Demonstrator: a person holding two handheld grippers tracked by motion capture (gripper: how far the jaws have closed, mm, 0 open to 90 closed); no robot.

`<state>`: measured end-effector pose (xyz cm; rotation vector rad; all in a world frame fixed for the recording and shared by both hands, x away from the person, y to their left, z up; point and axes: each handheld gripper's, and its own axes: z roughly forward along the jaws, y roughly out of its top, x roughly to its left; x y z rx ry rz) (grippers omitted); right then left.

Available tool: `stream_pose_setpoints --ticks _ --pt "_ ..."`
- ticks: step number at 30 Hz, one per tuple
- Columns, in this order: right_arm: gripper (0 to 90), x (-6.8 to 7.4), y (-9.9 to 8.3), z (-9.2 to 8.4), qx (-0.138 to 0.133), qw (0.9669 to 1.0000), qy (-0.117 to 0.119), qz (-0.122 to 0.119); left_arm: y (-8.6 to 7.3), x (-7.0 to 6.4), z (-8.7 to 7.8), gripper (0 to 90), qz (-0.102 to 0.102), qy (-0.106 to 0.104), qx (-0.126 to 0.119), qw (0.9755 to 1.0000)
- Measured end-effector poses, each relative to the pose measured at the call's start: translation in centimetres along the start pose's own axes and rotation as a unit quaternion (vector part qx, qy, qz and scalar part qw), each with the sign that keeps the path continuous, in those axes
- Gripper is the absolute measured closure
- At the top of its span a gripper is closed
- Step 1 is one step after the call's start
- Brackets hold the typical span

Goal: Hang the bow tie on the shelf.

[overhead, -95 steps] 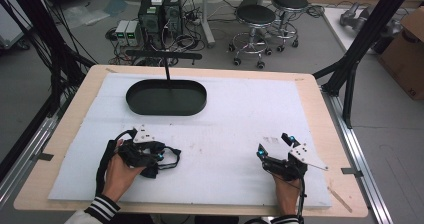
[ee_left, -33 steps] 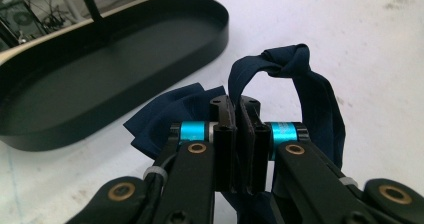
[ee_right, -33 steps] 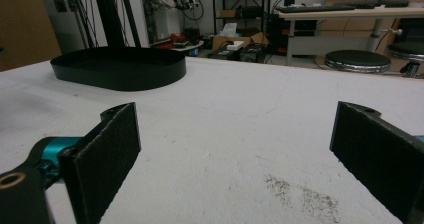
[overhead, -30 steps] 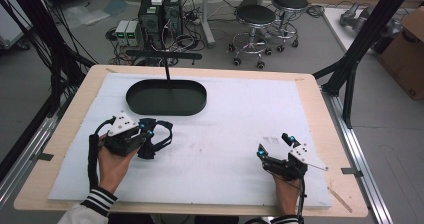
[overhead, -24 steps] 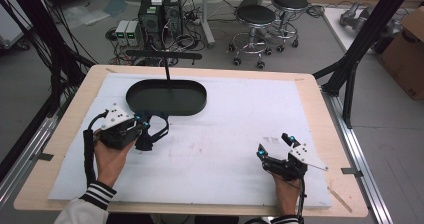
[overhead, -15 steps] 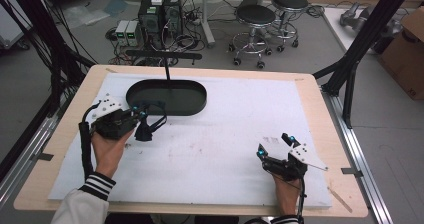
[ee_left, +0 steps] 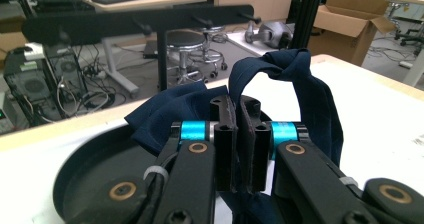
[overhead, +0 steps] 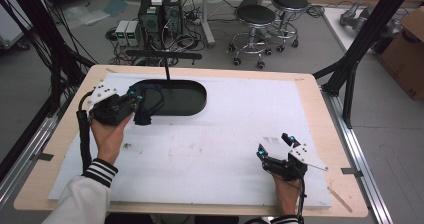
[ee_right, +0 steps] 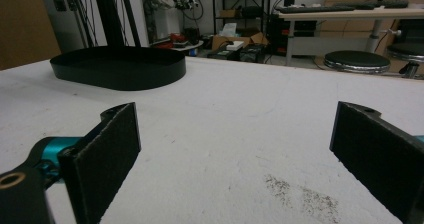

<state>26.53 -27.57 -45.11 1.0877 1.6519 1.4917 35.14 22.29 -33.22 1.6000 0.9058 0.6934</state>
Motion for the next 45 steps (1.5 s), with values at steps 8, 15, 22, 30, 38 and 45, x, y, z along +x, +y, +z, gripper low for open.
stream_pose_setpoints --ticks 8,15,22,30,38,45 --pt "4.9 -0.1 0.0 0.0 -0.001 1.0 -0.001 -0.001 0.9 0.9 1.6 85.6 -0.005 0.013 0.001 0.9999" --pt "4.9 -0.1 0.0 0.0 -0.001 1.0 -0.001 -0.001 1.5 2.2 2.7 85.6 -0.016 0.026 0.001 0.9995" --pt "4.9 0.0 0.0 0.0 -0.001 1.0 -0.002 0.0 1.9 3.0 4.3 85.6 -0.031 0.03 0.001 0.9991" --pt "4.9 -0.1 0.0 0.0 -0.002 1.0 -0.002 0.002 1.8 3.8 5.7 85.6 -0.052 0.043 -0.001 0.9977" --pt "4.9 0.0 0.0 0.0 -0.002 1.0 -0.003 0.005 1.6 4.5 6.5 85.6 -0.076 0.054 -0.006 0.9957" --pt "4.9 -0.1 0.0 0.0 -0.004 1.0 -0.005 0.002 1.1 5.2 7.2 85.6 -0.087 0.06 -0.004 0.9944"
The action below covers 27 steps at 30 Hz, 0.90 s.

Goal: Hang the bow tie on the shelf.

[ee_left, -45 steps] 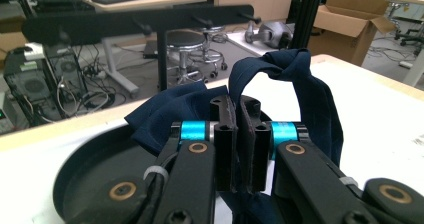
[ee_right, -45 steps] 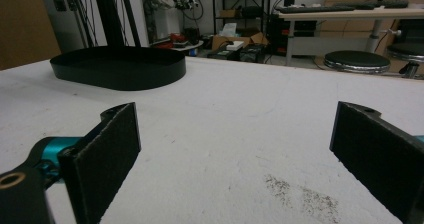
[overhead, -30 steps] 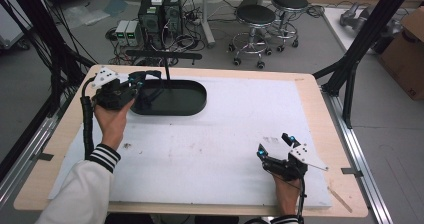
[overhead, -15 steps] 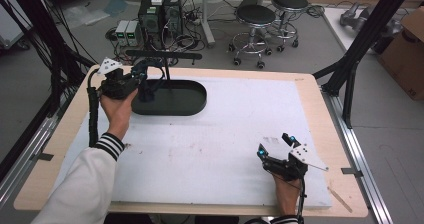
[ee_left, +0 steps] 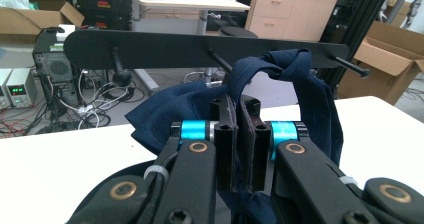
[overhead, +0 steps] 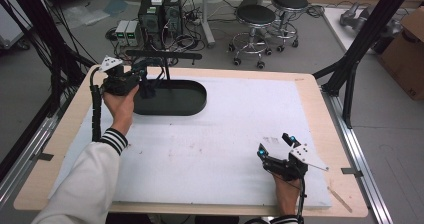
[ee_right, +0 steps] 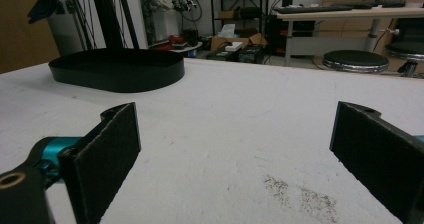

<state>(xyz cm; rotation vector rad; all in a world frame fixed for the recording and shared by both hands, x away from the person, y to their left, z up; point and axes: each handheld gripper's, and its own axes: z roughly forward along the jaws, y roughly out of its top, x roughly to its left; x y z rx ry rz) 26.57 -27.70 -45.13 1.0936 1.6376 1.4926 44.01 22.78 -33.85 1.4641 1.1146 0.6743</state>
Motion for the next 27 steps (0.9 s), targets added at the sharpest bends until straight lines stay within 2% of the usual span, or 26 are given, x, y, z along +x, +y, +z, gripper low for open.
stream_pose_setpoints --ticks 5,8,13,20,22,24,26,27 --pt "4.9 0.0 0.0 0.0 0.001 1.0 0.002 0.003 -0.1 0.6 0.2 85.6 -0.006 0.004 0.002 1.0" --pt "4.9 0.0 0.0 0.0 0.002 1.0 0.001 0.002 -0.2 0.6 0.3 85.6 -0.006 0.002 0.001 1.0" --pt "4.9 0.0 0.0 0.0 0.002 1.0 0.001 0.001 -0.3 0.8 0.6 85.6 -0.022 0.003 -0.005 0.9997" --pt "4.9 0.0 0.0 0.0 0.003 1.0 0.001 0.004 -0.4 1.3 0.8 85.7 -0.027 0.002 -0.004 0.9996" --pt "4.9 0.0 0.0 0.0 0.004 1.0 0.001 0.005 -0.3 1.4 0.9 85.7 -0.021 0.002 0.002 0.9998" --pt "4.9 0.0 0.0 0.0 0.004 1.0 0.001 0.006 0.2 1.1 1.1 85.7 0.006 0.003 0.01 0.9999" --pt "4.9 0.0 0.0 0.0 0.005 1.0 0.0 0.008 0.8 0.8 1.1 85.7 0.003 -0.005 0.001 1.0" --pt "4.9 -0.1 0.0 0.0 0.004 1.0 0.0 0.008 1.1 0.7 1.2 85.7 0.008 -0.004 0.006 0.9999"
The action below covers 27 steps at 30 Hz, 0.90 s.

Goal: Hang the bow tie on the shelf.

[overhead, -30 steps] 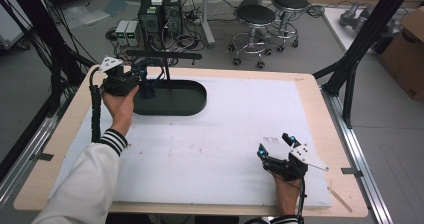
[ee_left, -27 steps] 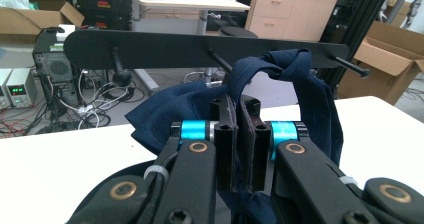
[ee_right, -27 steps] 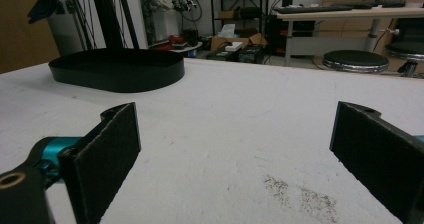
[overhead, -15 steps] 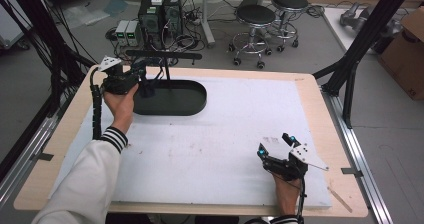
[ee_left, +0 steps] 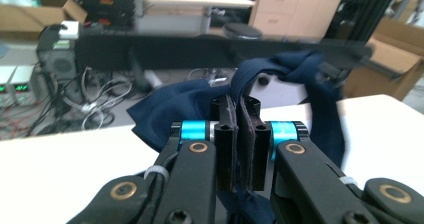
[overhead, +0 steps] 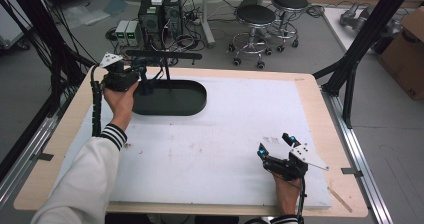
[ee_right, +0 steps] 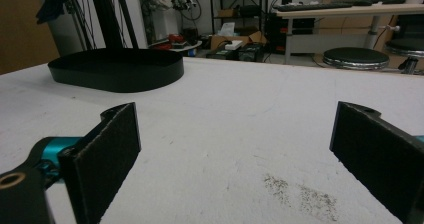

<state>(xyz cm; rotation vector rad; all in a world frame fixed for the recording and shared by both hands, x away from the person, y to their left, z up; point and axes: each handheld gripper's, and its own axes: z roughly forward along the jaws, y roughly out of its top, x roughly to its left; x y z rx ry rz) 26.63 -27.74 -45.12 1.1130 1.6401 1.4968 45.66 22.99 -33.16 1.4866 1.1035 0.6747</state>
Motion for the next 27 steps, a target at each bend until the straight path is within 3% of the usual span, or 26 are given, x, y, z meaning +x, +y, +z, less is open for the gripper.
stream_pose_setpoints --ticks 9,19,27 --pt "4.9 -0.1 0.0 0.0 0.0 1.0 0.001 0.001 -0.2 0.2 1.1 85.7 0.003 0.007 0.021 0.9997" --pt "4.9 0.0 0.0 0.0 0.001 1.0 0.001 0.0 -0.3 0.3 2.6 85.6 0.026 0.011 0.039 0.9988" --pt "4.9 0.0 0.0 0.0 0.002 1.0 0.0 0.003 -0.5 0.7 2.9 85.1 0.033 0.006 0.036 0.9988"
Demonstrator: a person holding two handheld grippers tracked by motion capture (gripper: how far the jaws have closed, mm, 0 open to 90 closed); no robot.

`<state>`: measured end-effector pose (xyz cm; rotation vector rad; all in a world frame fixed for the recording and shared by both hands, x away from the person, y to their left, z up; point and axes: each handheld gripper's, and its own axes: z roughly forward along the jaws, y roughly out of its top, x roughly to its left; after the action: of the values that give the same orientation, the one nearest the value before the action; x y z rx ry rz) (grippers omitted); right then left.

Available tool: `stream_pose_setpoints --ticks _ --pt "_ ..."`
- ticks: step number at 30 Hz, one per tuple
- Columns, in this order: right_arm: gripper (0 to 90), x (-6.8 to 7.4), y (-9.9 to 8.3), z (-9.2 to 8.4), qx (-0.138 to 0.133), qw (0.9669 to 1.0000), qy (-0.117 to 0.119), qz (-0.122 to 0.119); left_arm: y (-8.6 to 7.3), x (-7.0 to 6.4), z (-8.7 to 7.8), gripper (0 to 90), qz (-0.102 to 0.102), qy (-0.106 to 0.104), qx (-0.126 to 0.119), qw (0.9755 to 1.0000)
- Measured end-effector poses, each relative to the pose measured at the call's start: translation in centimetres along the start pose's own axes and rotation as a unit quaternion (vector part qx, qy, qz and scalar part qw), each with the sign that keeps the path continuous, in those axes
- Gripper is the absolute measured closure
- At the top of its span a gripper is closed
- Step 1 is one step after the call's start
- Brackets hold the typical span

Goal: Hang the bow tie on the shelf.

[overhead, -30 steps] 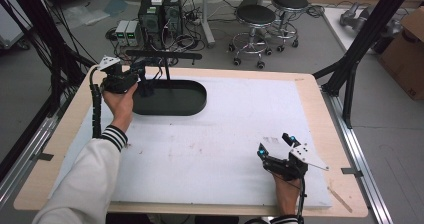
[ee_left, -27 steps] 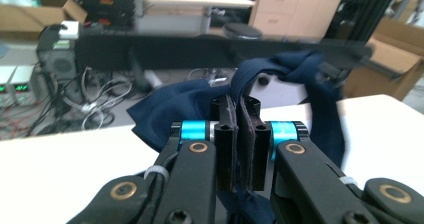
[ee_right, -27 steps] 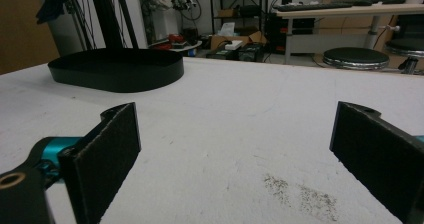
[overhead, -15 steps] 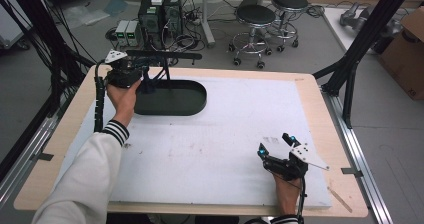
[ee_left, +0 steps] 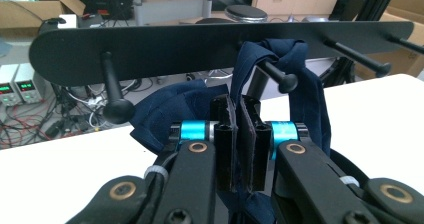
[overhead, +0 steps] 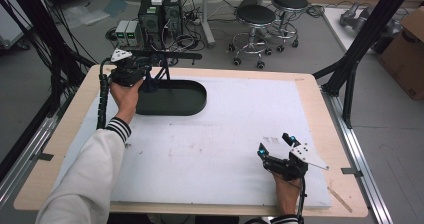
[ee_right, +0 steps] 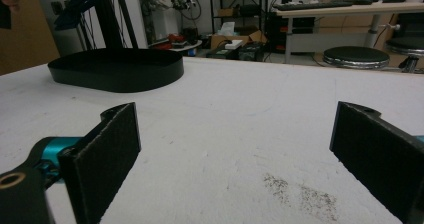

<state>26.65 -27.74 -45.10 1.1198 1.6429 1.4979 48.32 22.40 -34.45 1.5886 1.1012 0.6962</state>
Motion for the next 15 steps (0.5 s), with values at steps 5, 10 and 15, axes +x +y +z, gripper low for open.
stream_pose_setpoints --ticks 5,10,15 --pt "4.9 0.01 -0.01 0.01 0.0 1.0 -0.001 -0.002 -0.28 -0.1 0.3 78.7 0.016 -0.005 0.008 0.9998" --pt "4.9 0.0 0.0 0.02 -0.001 1.0 0.0 -0.005 -0.26 -0.46 0.31 66.6 0.032 0.002 0.011 0.9994" --pt "4.9 0.01 0.0 0.0 0.0 1.0 0.0 -0.003 -0.4 -0.58 0.25 43.0 0.037 -0.022 0.027 0.9987"
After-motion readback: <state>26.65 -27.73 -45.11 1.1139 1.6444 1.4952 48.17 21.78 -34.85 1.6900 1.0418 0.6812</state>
